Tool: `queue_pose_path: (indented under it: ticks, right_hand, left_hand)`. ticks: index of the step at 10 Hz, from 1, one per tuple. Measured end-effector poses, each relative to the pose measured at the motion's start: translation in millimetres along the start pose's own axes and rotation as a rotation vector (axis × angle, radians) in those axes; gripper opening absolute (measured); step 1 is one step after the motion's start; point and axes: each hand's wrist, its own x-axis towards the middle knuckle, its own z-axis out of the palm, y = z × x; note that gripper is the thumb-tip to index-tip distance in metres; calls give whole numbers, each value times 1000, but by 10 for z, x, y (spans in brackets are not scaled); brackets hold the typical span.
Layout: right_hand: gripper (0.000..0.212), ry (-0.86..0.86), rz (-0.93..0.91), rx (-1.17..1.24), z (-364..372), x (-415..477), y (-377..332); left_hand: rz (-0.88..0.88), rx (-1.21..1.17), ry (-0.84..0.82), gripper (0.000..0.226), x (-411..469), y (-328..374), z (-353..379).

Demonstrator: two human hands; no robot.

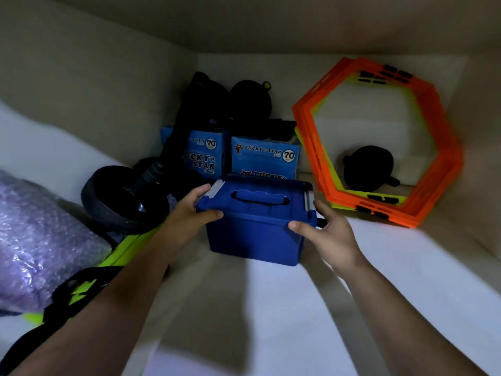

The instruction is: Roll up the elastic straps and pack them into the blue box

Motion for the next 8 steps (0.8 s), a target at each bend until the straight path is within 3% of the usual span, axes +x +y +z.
queue_pose_path:
  ticks: [2,5,8]
  right_hand:
    - [98,-33,-2,34,228,338,-19]
    - [61,-67,-11,-40,355,488,-117]
    - [73,-44,-19,-44,231,344,-199]
  left_hand:
    - [-14,22,19,77,304,-31,-145]
    - [-15,43,21,75,555,-112,-224]
    - [51,292,84,82,500,-48,-218]
